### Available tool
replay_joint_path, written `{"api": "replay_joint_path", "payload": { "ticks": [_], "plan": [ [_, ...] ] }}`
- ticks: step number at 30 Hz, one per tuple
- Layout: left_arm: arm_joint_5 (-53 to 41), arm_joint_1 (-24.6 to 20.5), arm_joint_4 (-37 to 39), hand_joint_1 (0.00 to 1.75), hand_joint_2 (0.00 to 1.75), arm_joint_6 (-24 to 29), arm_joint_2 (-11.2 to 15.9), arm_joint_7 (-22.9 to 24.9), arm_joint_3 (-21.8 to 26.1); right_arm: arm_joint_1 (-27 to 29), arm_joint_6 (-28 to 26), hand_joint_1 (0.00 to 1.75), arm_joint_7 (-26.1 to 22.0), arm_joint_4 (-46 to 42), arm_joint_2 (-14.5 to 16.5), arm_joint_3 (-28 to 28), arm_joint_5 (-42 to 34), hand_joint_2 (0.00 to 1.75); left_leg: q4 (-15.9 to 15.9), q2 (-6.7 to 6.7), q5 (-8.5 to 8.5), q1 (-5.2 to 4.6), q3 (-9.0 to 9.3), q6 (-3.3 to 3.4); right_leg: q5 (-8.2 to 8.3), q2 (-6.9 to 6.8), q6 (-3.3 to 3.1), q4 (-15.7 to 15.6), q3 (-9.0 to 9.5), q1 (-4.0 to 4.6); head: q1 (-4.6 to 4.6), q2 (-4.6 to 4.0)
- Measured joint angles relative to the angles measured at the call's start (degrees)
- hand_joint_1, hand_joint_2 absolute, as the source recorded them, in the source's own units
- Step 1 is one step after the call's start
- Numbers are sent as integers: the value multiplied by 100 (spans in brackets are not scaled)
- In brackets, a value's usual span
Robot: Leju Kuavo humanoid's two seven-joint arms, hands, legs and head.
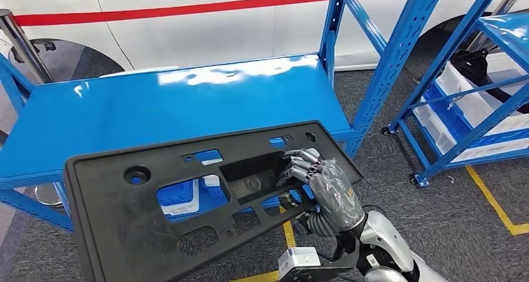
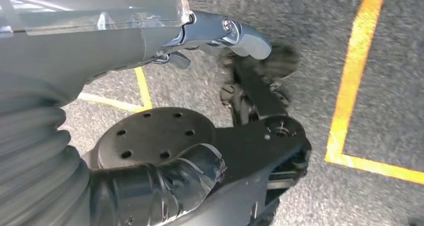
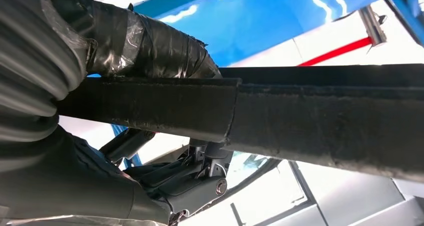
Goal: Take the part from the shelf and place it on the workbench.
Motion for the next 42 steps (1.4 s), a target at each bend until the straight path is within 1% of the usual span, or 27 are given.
{"api": "replay_joint_path", "payload": {
  "ticks": [1, 2, 3, 4, 6, 8, 10, 11, 14, 15, 16, 17, 19, 21, 22, 23, 25, 27, 29, 31, 33, 35, 37, 38, 40, 41, 42],
  "plan": [
    [0, -3, -1, 0, 175, 2, 1, 0, 0, 24, -1, 175, 6, 0, 0, -13, 7, 175, 183, 0, 6, 1, 30, -9, 66, 9, 14, 20, -99, -1, 0, 0],
    [-1, -6, -1, 0, 175, 2, 2, 0, 0, 46, -2, 175, 20, 0, 0, -28, 26, 175, 180, -3, 132, 2, 148, -8, 126, 24, 33, 46, -202, -3, -1, 0],
    [-2, -8, -2, 0, 175, 2, 2, 0, 0, 69, -4, 175, 43, -1, -1, -48, 51, 175, -15, -20, 305, 2, 362, 5, 184, 48, 57, 73, -301, -6, -1, 0],
    [-4, -9, -2, 0, 175, 4, 3, 0, 0, 94, -8, 175, 73, -1, -1, -79, 78, 175, -367, -88, 419, 2, 656, 30, 239, 73, 84, 102, -385, -11, -1, 0],
    [-13, -3, -2, 0, 175, 22, 7, -1, -1, 161, -30, 175, 155, -2, -7, -191, 128, 175, -1185, -267, 380, -10, 1241, 85, 357, 128, 148, 139, -502, -3, 0, 0],
    [-22, 8, 1, 0, 175, 46, 9, -2, -2, 262, -81, 175, 228, -2, -15, -376, 166, 175, -1562, -326, 274, -39, 1444, 118, 486, 191, 220, 122, -541, 5, 2, 0],
    [-26, 19, 5, 0, 175, 61, 1, -3, -5, 411, -149, 175, 257, 1, -33, -599, 184, 175, -1585, -208, 375, -30, 1359, 182, 541, 242, 290, 105, -577, -8, 5, 0],
    [-27, 21, 7, 0, 175, 68, -3, -3, -8, 495, -178, 175, 259, 4, -46, -707, 190, 175, -1592, -137, 442, -22, 1304, 236, 419, 224, 322, 180, -620, -18, 6, 0],
    [-38, 25, 11, 0, 175, 87, -8, -2, -15, 722, -208, 175, 260, 11, -73, -970, 261, 175, -1584, 76, 643, -30, 1061, 345, -442, 96, 409, 1026, -841, -46, 7, 0],
    [-43, 25, 11, 0, 175, 90, -8, 1, -19, 779, -208, 175, 263, 11, -74, -1036, 297, 175, -1568, 143, 708, -41, 966, 349, -625, 78, 436, 1393, -894, -55, 5, 0],
    [-47, 23, 11, 0, 175, 90, -8, 3, -24, 829, -207, 175, 267, 11, -74, -1089, 330, 175, -1547, 210, 769, -52, 868, 348, -654, 68, 457, 1664, -894, -65, 4, 0],
    [-49, 20, 11, 0, 175, 90, -8, 7, -30, 867, -204, 175, 273, 11, -74, -1136, 356, 175, -1517, 280, 824, -59, 764, 341, -555, 54, 469, 1772, -810, -72, 5, 0],
    [-55, 13, 11, 0, 175, 88, -11, 11, -40, 902, -193, 175, 285, 11, -74, -1211, 379, 175, -1436, 404, 906, -65, 575, 314, -277, -42, 461, 1368, -333, -74, 5, 0],
    [-58, 7, 11, 0, 175, 85, -17, 10, -50, 904, -166, 175, 292, 10, -74, -1286, 382, 175, -1363, 502, 965, -82, 465, 264, -363, -254, 398, 546, 287, -26, 2, 0],
    [-58, 1, 11, 0, 175, 83, -20, 7, -58, 906, -144, 175, 295, 10, -74, -1326, 376, 175, -1346, 547, 998, -88, 448, 234, -458, -328, 348, 248, 465, 3, 4, 0],
    [-57, -6, 11, 0, 175, 81, -23, 3, -67, 910, -119, 175, 296, 9, -74, -1367, 367, 175, -1349, 595, 1038, -88, 443, 201, -519, -344, 290, 93, 521, 36, 2, 0],
    [-57, -18, 13, 0, 175, 78, -23, -2, -85, 928, -79, 175, 299, 9, -74, -1430, 341, 175, -1353, 627, 1087, -72, 434, 123, -428, -263, 168, 30, 438, 36, 4, 0],
    [-57, -10, 19, 0, 175, 78, -23, -2, -97, 932, -62, 175, 304, 9, -72, -1464, 321, 175, -1156, 382, 795, -60, 354, 44, -275, -176, 59, -5, 313, 8, 3, 0],
    [-57, 10, 24, 0, 175, 76, -27, -2, -109, 932, -56, 175, 308, 9, -62, -1476, 311, 175, -548, 95, 185, -53, 196, 11, -110, -64, -4, -3, 125, 8, 3, 0],
    [-57, 18, 26, 0, 175, 78, -30, -2, -120, 941, -55, 175, 310, 10, -52, -1479, 310, 175, 89, 28, -145, -54, 114, 19, 52, 72, -13, 25, -90, 23, 3, 0],
    [-57, 13, 26, 0, 175, 79, -27, -2, -124, 948, -55, 175, 310, 11, -50, -1481, 310, 175, 82, 4, 50, -54, 350, 50, 200, 213, 5, 69, -311, 28, 2, 0],
    [-57, 3, 26, 0, 175, 79, -21, -2, -128, 951, -55, 175, 310, 10, -48, -1485, 310, 175, -638, -186, 293, -57, 935, 117, 334, 348, 41, 118, -497, 28, 2, 0],
    [-57, -1, 26, 0, 175, 79, -16, -3, -132, 952, -55, 175, 310, 9, -45, -1495, 310, 175, -1390, -421, 257, -65, 1429, 169, 463, 462, 98, 145, -599, 29, 5, 0],
    [-57, -4, 26, 0, 175, 79, -14, -3, -133, 954, -54, 175, 310, 9, -43, -1502, 306, 175, -1577, -469, 209, -78, 1533, 186, 532, 518, 137, 132, -621, 25, 5, 0],
    [-56, -12, 27, 0, 175, 79, -20, -3, -135, 971, -39, 175, 310, 9, -42, -1518, 277, 175, -1639, -349, 287, -88, 1502, 225, 657, 610, 213, 71, -644, 11, 5, 0],
    [-55, -20, 28, 0, 175, 79, -23, -3, -136, 981, -22, 175, 310, 9, -43, -1533, 248, 175, -1658, -266, 357, -78, 1454, 265, 608, 562, 236, 94, -682, 11, 8, 0],
    [-53, -22, 30, 0, 175, 79, -27, -2, -136, 991, 0, 175, 310, 9, -43, -1549, 214, 175, -1678, -176, 437, -65, 1387, 313, 436, 455, 251, 204, -742, 8, 11, 0]
  ]
}}
